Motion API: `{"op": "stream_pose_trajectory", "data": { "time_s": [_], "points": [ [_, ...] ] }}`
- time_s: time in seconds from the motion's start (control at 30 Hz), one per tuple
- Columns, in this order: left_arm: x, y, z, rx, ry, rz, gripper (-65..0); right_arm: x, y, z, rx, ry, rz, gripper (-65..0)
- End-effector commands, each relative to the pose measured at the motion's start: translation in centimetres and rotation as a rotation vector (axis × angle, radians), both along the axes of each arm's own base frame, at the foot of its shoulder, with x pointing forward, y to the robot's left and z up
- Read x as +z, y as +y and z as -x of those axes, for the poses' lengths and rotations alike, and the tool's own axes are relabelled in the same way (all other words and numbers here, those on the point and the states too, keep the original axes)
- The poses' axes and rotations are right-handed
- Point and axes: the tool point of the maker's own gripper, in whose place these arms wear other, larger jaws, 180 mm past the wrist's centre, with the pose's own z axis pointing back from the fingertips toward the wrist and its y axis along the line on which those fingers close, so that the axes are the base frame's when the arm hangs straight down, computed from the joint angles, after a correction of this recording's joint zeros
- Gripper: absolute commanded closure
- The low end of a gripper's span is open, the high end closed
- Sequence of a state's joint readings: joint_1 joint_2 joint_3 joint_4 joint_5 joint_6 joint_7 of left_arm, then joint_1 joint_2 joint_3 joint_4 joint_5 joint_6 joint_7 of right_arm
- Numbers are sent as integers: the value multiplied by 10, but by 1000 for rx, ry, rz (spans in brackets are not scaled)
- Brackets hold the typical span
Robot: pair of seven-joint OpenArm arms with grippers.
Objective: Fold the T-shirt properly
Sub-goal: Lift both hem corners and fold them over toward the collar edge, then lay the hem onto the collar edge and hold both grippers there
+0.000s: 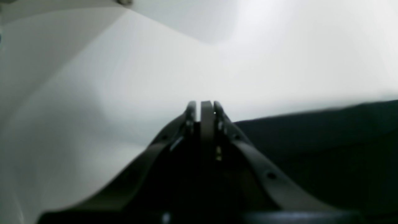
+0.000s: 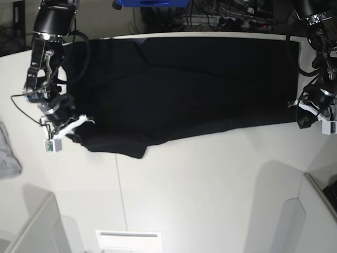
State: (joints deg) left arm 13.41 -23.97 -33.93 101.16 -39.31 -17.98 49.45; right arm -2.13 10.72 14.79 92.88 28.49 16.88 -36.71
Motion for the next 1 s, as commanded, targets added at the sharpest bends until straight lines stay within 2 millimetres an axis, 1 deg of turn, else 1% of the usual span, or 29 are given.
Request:
{"op": "stream_pose_trajectory", "data": {
  "time_s": [0.0, 0.03, 0.07, 0.13, 0.23, 0.27, 0.3, 0.37, 0.4, 0.53, 0.6, 0.67, 0.73, 0.83, 0.97],
  "points": [
    [13, 2, -3, -11, -35, -21, 0, 16, -3, -6, -1, -53, 2, 0],
    [16, 1, -3, -15, -40, -25, 0, 17, -3, -6, 0, -56, 4, 0],
    [14, 0, -1, -17, -33, -25, 0, 17, -2, -5, 1, -57, 5, 0],
    [11, -2, 5, -24, -19, -31, 0, 13, -2, -1, 1, -45, 5, 0],
    [11, -5, 9, -34, -14, -38, 0, 11, -3, 2, 2, -39, 7, 0],
    [11, -6, 10, -36, -13, -40, 0, 7, -3, 5, 2, -28, 6, 0],
    [12, -6, 10, -38, -14, -41, 0, 6, -6, 7, -7, -25, 8, 0],
    [10, -6, 13, -39, -6, -43, 0, 13, -17, 9, -38, -42, 15, 0],
    [9, -6, 15, -40, -1, -43, 0, 12, -20, 12, -47, -40, 16, 0],
    [4, -7, 20, -39, 17, -41, 0, 15, -27, 21, -60, -19, 29, 0],
    [5, -10, 22, -48, 16, -45, 0, 18, -29, 22, -70, -19, 29, 0],
    [5, -17, 26, -51, 11, -34, 0, 17, -33, 28, -79, -6, 33, 0],
    [8, -14, 30, -33, 1, -38, 0, 21, -32, 30, -75, -14, 40, 0],
    [10, -13, 36, -14, -4, -35, 0, 21, -31, 39, -71, -9, 51, 0],
    [4, -18, 46, -65, 20, -49, 0, 21, -30, 47, -65, -4, 61, 0]
  ]
}}
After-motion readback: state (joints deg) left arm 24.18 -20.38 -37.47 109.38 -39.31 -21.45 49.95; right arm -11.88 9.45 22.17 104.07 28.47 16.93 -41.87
